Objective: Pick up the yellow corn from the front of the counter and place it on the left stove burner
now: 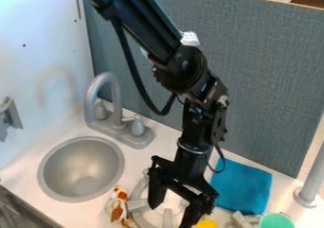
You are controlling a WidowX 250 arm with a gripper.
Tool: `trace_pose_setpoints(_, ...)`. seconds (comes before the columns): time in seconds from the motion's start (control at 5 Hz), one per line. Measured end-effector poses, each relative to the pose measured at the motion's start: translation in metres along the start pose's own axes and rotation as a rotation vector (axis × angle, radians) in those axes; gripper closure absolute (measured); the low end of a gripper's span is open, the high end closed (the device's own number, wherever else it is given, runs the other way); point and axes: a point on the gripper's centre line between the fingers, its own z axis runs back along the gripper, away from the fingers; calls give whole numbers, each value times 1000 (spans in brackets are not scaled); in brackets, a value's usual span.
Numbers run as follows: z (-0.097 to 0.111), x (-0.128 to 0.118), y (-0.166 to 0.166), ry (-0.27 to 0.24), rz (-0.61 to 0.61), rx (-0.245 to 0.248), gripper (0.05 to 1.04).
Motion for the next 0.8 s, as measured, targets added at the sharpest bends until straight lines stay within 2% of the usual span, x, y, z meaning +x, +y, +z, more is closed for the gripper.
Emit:
trace_pose_setpoints(0.2,-10,-1,1,29,1,4,78)
trace_pose_setpoints(0.4,-12,10,-7,-40,5,-24,78)
trace_pose_setpoints(0.6,-12,17,-28,-109,-30,-19,78)
trace_pose_setpoints(0.8,-23,20,-32,-99,-13,-27,78)
